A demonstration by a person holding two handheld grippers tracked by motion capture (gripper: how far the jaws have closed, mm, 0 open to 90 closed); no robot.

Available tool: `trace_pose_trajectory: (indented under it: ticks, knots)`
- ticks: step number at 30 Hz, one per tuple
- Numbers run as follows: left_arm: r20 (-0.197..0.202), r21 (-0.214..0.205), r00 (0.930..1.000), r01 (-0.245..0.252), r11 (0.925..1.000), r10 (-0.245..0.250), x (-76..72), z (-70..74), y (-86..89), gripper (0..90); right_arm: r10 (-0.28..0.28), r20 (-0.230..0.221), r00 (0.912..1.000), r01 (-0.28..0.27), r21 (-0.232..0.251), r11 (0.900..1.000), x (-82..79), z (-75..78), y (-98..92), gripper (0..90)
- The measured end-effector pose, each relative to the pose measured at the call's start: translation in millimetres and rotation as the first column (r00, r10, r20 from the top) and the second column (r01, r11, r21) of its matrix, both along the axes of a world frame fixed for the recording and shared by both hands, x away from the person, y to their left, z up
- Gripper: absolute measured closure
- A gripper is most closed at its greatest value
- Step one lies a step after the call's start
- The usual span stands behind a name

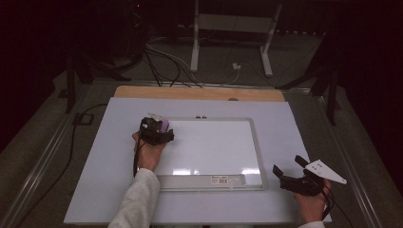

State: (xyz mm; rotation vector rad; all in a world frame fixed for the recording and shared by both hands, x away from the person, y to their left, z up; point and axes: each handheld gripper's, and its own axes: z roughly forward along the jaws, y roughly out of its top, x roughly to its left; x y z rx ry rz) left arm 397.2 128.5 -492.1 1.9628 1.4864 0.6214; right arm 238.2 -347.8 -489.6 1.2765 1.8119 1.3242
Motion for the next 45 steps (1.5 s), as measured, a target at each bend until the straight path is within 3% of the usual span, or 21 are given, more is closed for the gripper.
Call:
trace_pose_trajectory:
  ticks: [3,7,9,10,11,14,16,26,38,45]
  knots:
    - [-0.004,0.001,0.9997,-0.022,0.9998,0.022,2.4,0.6,5.0,27.4,0.001,0.000,1.0000,-0.001,0.000,1.0000,0.1,0.0,0.1,0.0]
    - [-0.024,-0.039,0.9987,-0.046,0.9982,0.045,4.5,-0.5,18.2,26.9,0.001,0.001,1.0000,-0.001,-0.001,1.0000,0.0,0.1,0.2,0.0]
    - [-0.028,-0.041,0.9988,-0.042,0.9983,0.041,3.0,-0.8,21.2,33.8,0.002,0.000,1.0000,-0.002,-0.003,1.0000,0.4,-0.2,0.1,0.0]
    - [-0.027,-0.033,0.9989,-0.039,0.9987,0.038,2.4,-1.4,21.4,44.7,0.001,-0.002,1.0000,-0.001,-0.002,1.0000,0.6,-0.4,0.6,0.0]
    - [-0.030,-0.033,0.9987,-0.043,0.9985,0.042,2.0,-2.1,21.5,44.7,0.001,-0.002,1.0000,-0.001,-0.002,1.0000,0.6,-0.4,0.6,0.0]
    - [-0.023,-0.047,0.9967,-0.079,0.9958,0.078,0.7,-4.0,22.8,59.9,0.004,-0.002,1.0000,-0.004,-0.007,1.0000,0.6,-0.3,1.4,0.0]
    - [-0.021,-0.046,0.9953,-0.096,0.9944,0.095,0.4,-4.3,23.2,61.9,0.003,-0.002,1.0000,-0.003,-0.005,1.0000,0.6,-0.3,1.3,0.0]
    - [-0.018,-0.037,0.9874,-0.158,0.9868,0.157,2.0,-4.1,22.7,63.1,0.001,0.001,1.0000,-0.001,0.000,1.0000,0.4,-0.1,-0.8,0.0]
    - [-0.017,-0.041,0.9757,-0.219,0.9749,0.219,5.2,-4.2,39.3,62.9,0.004,-0.002,1.0000,-0.004,-0.002,1.0000,0.4,-0.2,0.3,0.0]
    - [-0.010,-0.032,0.9748,-0.223,0.9743,0.223,9.7,-4.1,44.1,62.6,0.003,-0.001,1.0000,-0.003,-0.001,1.0000,0.4,-0.2,-0.3,0.0]
